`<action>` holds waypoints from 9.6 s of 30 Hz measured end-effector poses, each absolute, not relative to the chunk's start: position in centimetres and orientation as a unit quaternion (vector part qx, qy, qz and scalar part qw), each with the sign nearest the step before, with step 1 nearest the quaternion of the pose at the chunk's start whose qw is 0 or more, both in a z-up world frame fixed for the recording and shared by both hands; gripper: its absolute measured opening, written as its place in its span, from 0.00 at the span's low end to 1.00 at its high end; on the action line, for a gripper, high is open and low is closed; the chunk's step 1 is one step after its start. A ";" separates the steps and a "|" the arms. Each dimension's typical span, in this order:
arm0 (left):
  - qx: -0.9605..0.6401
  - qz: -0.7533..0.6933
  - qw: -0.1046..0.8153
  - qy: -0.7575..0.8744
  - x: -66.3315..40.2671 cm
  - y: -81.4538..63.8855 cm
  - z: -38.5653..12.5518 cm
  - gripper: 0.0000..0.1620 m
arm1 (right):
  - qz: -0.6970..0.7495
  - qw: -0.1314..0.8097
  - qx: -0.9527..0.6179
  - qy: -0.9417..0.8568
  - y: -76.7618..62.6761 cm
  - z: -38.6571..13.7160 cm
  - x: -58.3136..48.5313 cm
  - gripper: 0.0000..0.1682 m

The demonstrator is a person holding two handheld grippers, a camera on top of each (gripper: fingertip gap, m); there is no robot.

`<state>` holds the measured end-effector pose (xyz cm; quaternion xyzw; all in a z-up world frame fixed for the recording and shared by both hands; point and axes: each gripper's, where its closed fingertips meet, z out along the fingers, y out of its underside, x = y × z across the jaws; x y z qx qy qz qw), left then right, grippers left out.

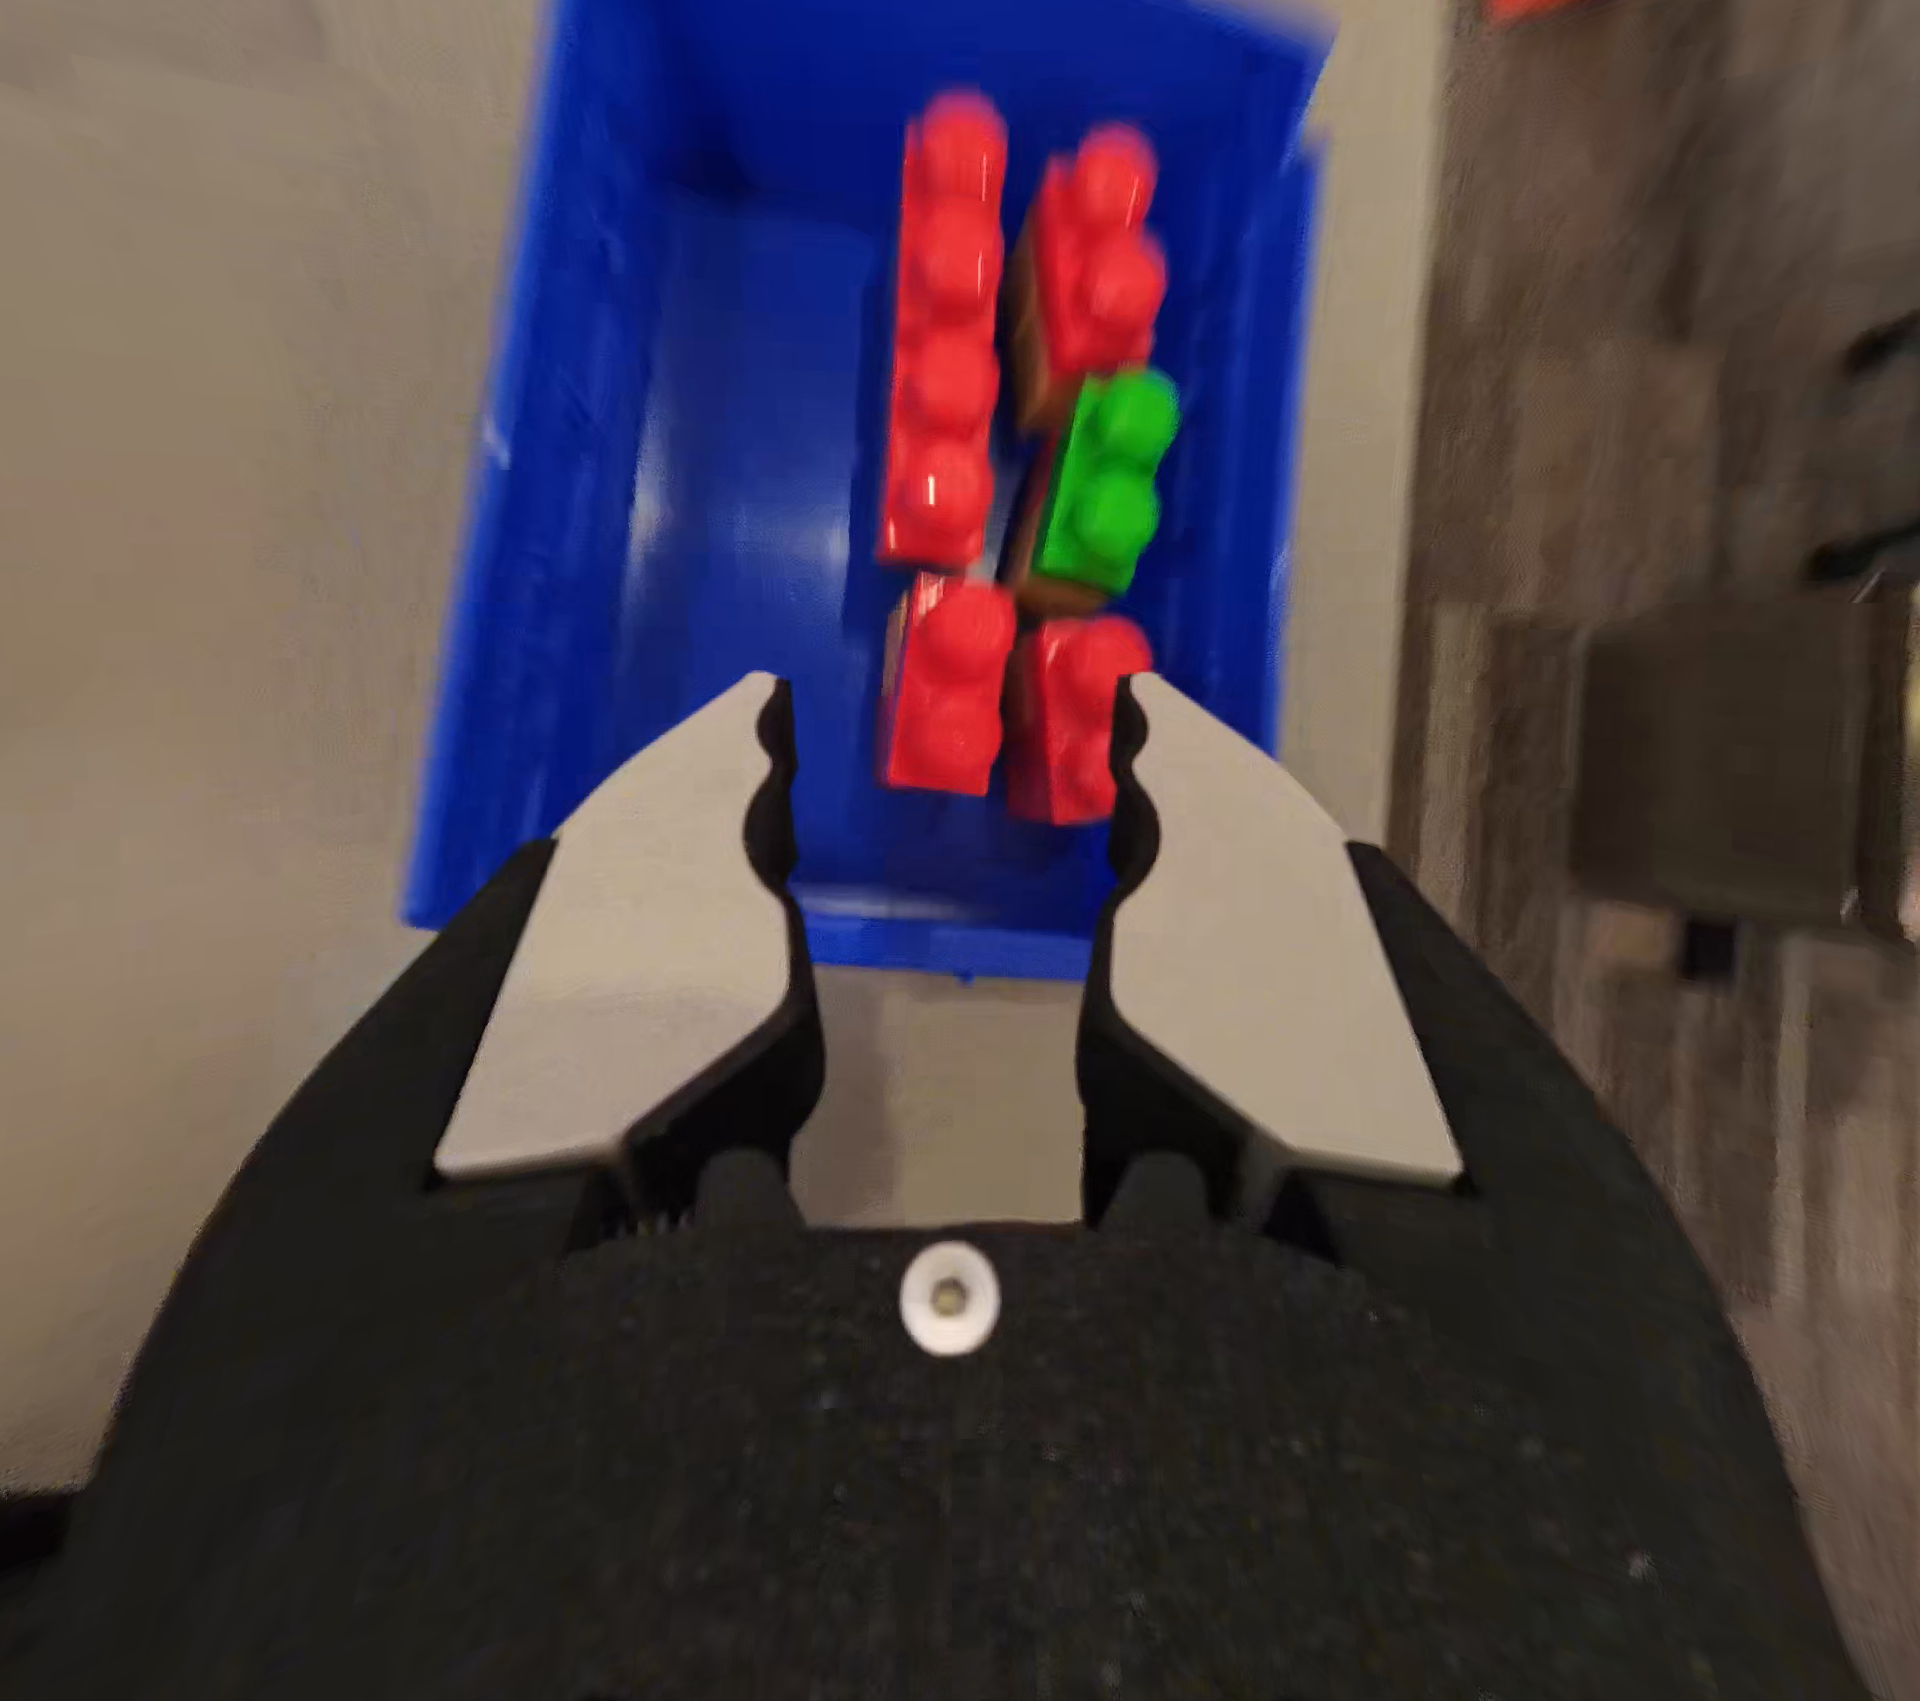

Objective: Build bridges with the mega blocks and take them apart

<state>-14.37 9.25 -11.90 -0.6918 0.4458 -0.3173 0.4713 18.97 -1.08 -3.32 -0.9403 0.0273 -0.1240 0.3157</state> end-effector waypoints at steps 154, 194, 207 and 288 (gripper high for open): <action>-0.849 -0.325 0.267 0.320 -15.2 8.2 -15.4 0.22 | 0.275 0.560 -0.757 -0.196 8.2 -10.9 -8.4 0.22; -0.819 0.110 0.361 0.432 -44.6 20.9 -9.9 0.40 | 0.259 0.538 -0.772 -0.218 8.3 -12.2 -9.1 0.22; -0.777 0.305 0.218 0.506 -49.0 32.9 -14.1 0.32 | 0.272 0.526 -0.776 -0.217 8.5 -12.5 -9.4 0.22; -0.405 0.087 0.156 0.897 -18.4 7.2 -13.3 0.24 | 0.292 0.553 -0.770 -0.130 9.5 -10.9 -6.0 0.20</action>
